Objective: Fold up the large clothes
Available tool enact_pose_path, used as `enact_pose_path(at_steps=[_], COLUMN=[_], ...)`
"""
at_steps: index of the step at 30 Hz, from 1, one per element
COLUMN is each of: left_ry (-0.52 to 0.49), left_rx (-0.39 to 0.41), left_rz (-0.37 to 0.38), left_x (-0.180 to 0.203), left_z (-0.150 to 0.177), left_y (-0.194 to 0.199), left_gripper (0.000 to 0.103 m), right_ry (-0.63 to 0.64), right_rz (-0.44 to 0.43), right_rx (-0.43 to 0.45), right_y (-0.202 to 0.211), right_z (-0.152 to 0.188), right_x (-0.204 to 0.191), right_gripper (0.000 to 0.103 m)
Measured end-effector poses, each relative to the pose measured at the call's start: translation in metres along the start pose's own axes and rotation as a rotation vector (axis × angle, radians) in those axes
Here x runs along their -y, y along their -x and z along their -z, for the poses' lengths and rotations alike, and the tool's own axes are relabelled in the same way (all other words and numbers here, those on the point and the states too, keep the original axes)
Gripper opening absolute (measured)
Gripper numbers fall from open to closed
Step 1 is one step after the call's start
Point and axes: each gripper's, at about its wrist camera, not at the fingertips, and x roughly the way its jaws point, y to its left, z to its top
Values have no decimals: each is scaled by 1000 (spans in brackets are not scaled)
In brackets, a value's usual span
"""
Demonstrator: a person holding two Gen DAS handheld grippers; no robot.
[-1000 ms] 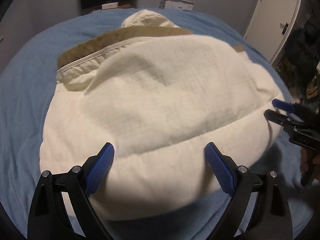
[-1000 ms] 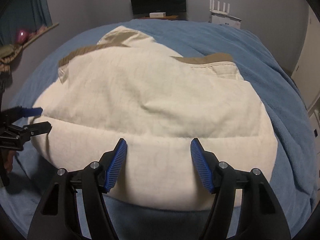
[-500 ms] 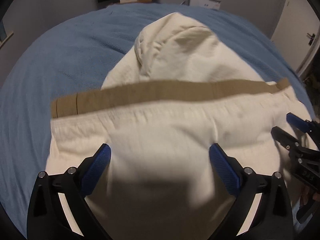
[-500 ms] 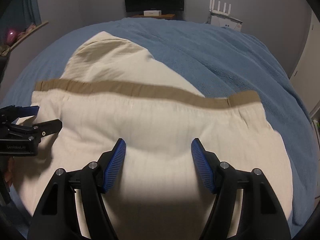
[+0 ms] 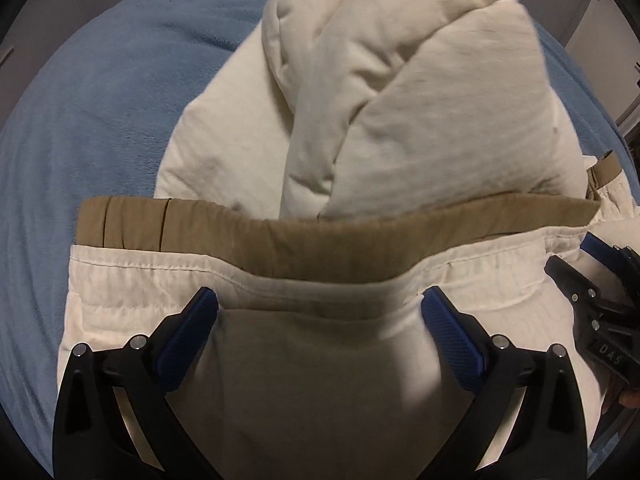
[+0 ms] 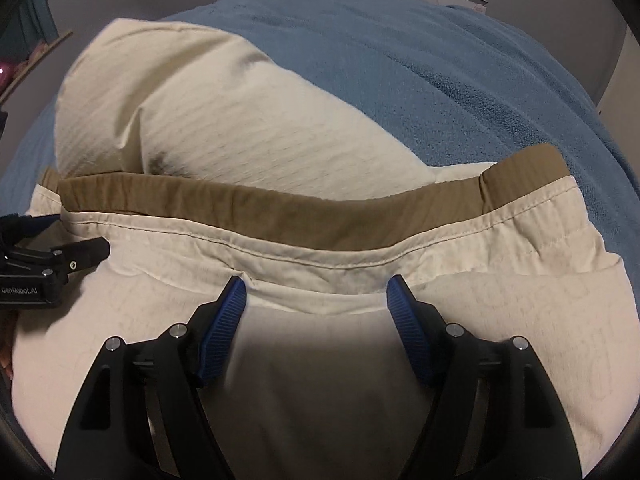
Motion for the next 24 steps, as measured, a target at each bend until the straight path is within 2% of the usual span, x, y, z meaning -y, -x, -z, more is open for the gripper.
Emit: enact_pose_path(at_steps=[13, 18, 21, 24], left_ry=[9, 10, 12, -1], left_rx=[2, 17, 43, 100], left_rz=[9, 7, 9, -1], left_x=[-12, -9, -6, -6], left_z=[-5, 10, 16, 30], left_y=[-12, -7, -6, 3], left_gripper=[98, 99, 98, 98], right_ry=[-7, -7, -6, -1], right_rz=[2, 1, 6, -1], right_rx=[-11, -4, 14, 73], right_y=[-10, -8, -4, 7], right_z=[-7, -6, 0, 11], right_x=[-7, -4, -6, -8], right_gripper=[69, 69, 69, 69])
